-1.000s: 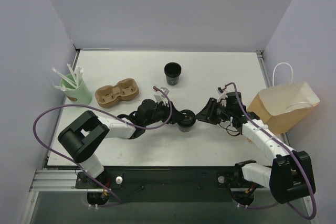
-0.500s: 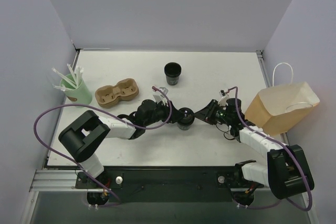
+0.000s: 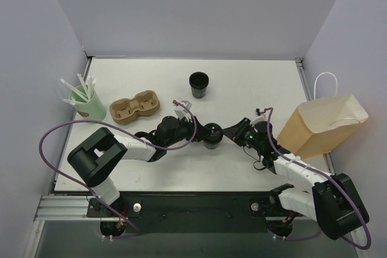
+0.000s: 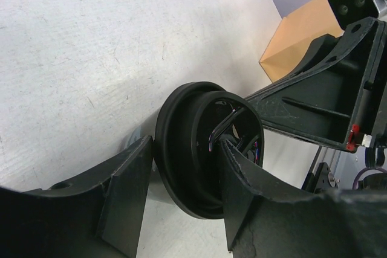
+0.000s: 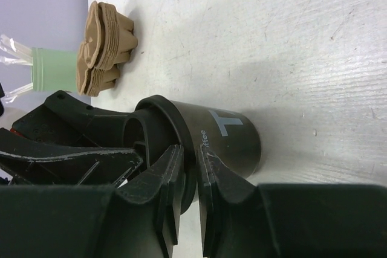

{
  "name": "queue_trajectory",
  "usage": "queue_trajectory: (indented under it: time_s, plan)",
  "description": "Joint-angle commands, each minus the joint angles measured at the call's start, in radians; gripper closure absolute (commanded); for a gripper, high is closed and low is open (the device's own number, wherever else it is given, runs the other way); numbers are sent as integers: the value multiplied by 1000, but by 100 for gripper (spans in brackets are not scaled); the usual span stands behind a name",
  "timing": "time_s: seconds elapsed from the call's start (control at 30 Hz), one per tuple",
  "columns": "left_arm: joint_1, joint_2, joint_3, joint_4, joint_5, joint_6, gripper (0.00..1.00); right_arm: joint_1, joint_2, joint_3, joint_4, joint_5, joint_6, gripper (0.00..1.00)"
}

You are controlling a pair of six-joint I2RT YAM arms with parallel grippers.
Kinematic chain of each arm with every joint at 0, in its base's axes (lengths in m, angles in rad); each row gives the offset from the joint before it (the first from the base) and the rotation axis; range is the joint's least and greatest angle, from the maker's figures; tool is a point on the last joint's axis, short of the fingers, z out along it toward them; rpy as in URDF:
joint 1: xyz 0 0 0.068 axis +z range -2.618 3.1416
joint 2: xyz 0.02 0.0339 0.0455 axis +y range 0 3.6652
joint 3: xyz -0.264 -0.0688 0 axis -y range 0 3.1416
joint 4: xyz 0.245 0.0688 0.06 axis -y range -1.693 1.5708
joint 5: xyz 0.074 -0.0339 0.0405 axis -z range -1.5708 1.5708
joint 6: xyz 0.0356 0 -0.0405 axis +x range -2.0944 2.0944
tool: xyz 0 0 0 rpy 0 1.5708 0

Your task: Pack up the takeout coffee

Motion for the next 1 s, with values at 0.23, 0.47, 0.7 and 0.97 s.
queue_trajectory:
  time_s: [0.23,0.47,0.7,0.97]
  plan:
    - [-11,133,19,-567,-37,243,45,-75,-232,187,-552,-77,-206,74]
    - [-6,146,73,-597,16,296,44,-165,-119,298,-557,-188,-315,72]
    - [-3,139,79,-610,40,312,44,-237,25,264,-379,-317,-277,71]
    - [-3,149,101,-634,43,321,44,-250,80,221,-221,-357,-211,70]
